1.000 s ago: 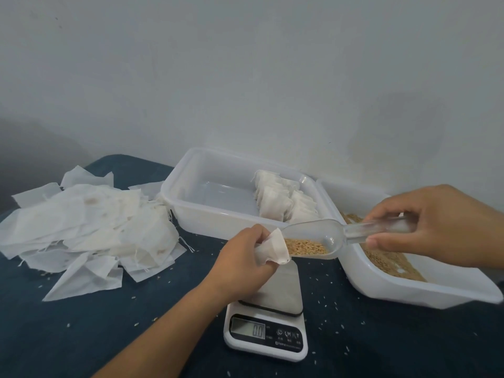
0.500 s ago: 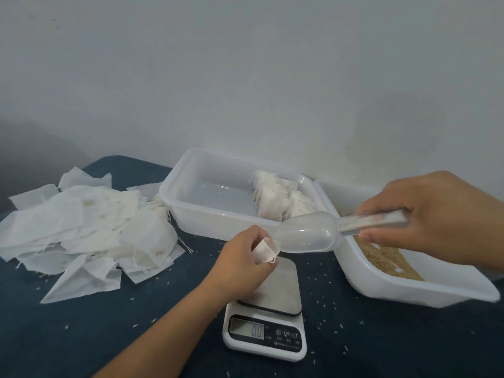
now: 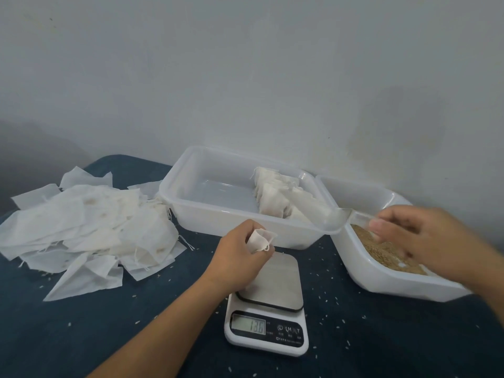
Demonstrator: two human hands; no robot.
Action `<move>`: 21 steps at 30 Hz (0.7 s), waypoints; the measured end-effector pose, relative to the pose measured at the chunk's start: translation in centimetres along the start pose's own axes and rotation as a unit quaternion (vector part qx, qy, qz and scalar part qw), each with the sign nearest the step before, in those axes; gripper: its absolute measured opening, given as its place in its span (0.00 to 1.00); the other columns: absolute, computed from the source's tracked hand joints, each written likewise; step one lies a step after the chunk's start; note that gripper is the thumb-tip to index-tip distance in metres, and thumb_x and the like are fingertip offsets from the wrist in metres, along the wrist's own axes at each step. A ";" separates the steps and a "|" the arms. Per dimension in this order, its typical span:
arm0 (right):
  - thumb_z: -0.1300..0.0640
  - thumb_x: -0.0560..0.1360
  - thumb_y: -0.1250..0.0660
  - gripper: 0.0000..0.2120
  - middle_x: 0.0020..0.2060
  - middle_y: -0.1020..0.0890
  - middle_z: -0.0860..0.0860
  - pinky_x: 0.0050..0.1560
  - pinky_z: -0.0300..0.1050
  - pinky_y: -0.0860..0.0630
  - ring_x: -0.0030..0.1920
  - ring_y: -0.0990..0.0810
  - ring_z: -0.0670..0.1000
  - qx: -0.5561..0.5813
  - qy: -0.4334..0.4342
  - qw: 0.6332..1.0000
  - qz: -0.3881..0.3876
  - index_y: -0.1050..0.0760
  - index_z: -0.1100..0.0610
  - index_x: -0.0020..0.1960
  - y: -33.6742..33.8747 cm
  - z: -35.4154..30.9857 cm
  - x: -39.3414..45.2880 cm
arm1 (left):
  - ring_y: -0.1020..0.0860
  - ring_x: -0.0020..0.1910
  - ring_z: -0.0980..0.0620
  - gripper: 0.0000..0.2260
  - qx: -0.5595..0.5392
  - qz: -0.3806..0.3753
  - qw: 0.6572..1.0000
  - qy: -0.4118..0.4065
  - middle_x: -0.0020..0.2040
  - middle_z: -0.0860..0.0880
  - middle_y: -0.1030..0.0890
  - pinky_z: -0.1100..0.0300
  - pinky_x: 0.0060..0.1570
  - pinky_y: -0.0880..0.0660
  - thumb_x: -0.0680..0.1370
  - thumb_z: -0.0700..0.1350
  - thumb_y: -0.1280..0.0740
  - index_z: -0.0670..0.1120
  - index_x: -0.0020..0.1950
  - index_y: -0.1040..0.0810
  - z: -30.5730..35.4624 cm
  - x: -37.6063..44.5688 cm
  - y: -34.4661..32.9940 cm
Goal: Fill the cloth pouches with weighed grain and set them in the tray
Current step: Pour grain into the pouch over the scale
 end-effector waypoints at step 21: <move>0.52 0.78 0.28 0.10 0.50 0.15 0.33 0.51 0.38 0.24 0.51 0.19 0.33 0.166 -0.029 0.983 -0.079 0.21 0.53 0.58 -19.4 0.2 6.5 | 0.25 0.24 0.64 0.06 -0.158 0.318 0.933 0.052 0.31 0.62 0.21 0.70 0.22 0.30 0.76 0.44 0.26 0.52 0.45 0.23 0.1 1.4 3.5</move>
Point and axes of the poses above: each hand's wrist, its own x-axis towards the middle knuckle, its own y-axis out of the back of the hand, z = x × y, the point moved 2 cm from there along x, towards the middle knuckle
